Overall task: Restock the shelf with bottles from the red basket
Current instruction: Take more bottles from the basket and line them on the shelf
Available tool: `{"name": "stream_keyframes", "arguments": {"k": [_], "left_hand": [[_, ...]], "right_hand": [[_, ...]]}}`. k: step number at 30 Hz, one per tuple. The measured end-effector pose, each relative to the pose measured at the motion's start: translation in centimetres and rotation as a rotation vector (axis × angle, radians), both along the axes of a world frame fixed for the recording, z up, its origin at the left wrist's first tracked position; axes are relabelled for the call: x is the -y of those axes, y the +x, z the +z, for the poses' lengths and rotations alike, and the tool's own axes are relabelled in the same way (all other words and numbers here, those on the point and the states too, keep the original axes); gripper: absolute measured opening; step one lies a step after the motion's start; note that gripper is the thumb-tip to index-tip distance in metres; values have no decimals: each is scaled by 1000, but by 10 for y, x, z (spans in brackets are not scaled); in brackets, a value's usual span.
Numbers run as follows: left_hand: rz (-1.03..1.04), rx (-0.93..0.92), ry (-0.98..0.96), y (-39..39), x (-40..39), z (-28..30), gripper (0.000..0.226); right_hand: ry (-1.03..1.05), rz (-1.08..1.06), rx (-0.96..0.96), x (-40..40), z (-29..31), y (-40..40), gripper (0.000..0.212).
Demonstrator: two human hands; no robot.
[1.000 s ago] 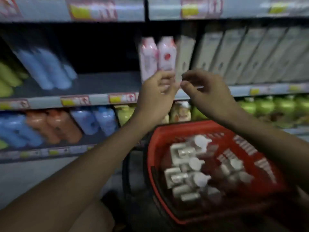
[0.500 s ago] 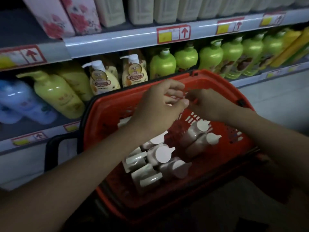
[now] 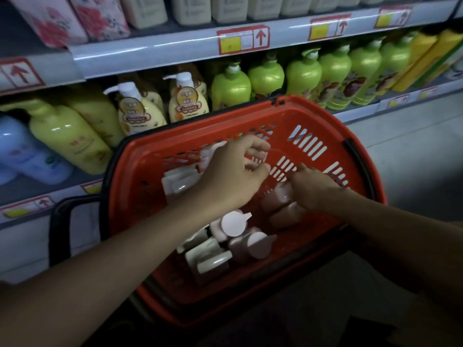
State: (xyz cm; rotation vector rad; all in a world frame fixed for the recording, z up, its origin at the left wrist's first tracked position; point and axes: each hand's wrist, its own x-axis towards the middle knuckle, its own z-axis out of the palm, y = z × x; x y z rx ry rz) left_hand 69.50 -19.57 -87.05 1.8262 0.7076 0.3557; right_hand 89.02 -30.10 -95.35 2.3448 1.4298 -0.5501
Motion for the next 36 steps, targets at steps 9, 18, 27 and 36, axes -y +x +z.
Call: {"name": "stream_keyframes", "arguments": {"k": [9,18,27,36], "left_hand": [[61,-33,137,-30,-7,3,45],[170,84,103,4,-9,3,70],[232,370,-401,5,-57,39,71],[140,672,-535,-67,-79,107,54]], "right_hand": [[621,-252,-7,-43,94,-37,47],[887,-369,-284,-72,193,-85,39],[1171,-465,-716,-69,189,-60,38],[925,-157,-1112,-63,181,-94,45]]}}
